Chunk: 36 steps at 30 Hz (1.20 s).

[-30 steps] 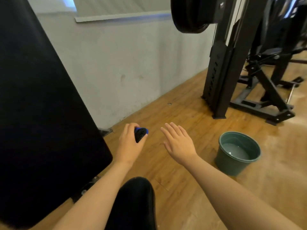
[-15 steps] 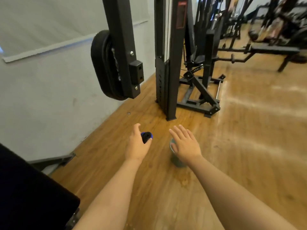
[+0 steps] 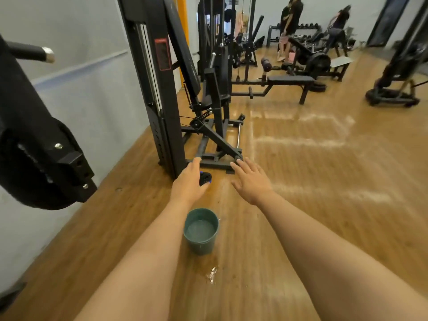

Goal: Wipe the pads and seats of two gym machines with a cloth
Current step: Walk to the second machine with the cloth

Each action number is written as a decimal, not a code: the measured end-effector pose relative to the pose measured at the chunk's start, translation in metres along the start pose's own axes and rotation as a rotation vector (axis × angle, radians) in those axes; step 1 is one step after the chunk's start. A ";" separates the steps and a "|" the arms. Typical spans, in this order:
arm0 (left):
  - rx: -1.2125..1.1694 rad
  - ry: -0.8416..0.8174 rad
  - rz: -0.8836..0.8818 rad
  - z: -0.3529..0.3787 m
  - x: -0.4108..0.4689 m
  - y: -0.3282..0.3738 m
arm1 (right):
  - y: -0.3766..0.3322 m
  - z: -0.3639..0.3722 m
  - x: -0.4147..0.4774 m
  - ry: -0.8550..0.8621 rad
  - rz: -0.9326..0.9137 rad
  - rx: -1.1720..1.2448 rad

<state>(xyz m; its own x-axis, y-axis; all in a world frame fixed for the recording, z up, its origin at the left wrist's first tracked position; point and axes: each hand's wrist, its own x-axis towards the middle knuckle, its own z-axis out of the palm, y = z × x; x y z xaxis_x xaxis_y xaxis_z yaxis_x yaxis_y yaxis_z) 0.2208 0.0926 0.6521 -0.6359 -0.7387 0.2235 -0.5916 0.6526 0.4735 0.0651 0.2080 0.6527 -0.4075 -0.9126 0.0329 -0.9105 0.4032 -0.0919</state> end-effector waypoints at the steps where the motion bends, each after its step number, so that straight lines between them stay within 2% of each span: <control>1: 0.010 -0.003 0.018 0.003 0.006 0.009 | 0.010 -0.004 0.000 0.004 0.015 -0.004; 6: 0.002 -0.034 0.051 0.019 0.025 0.044 | 0.051 -0.013 -0.008 -0.026 0.072 0.003; 12: 0.008 -0.098 0.176 0.036 0.044 0.072 | 0.087 -0.021 -0.017 -0.111 0.170 0.051; 18: 0.020 -0.113 0.246 0.047 0.081 0.081 | 0.107 -0.024 0.002 -0.119 0.238 0.079; 24: 0.010 -0.169 0.336 0.055 0.150 0.068 | 0.122 -0.021 0.048 -0.162 0.345 0.116; 29: -0.012 -0.168 0.355 0.055 0.244 0.052 | 0.143 -0.011 0.105 -0.202 0.470 0.161; 33: 0.010 -0.131 0.386 0.061 0.306 0.048 | 0.150 -0.013 0.160 -0.168 0.504 0.200; 36: 0.054 -0.180 0.405 0.076 0.337 0.051 | 0.160 -0.012 0.190 -0.153 0.519 0.212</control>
<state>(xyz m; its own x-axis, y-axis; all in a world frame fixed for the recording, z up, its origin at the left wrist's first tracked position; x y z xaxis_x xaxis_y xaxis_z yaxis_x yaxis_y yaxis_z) -0.0619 -0.1105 0.6866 -0.8948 -0.3840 0.2277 -0.2995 0.8945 0.3319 -0.1588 0.0996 0.6561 -0.7679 -0.6044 -0.2123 -0.5533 0.7928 -0.2557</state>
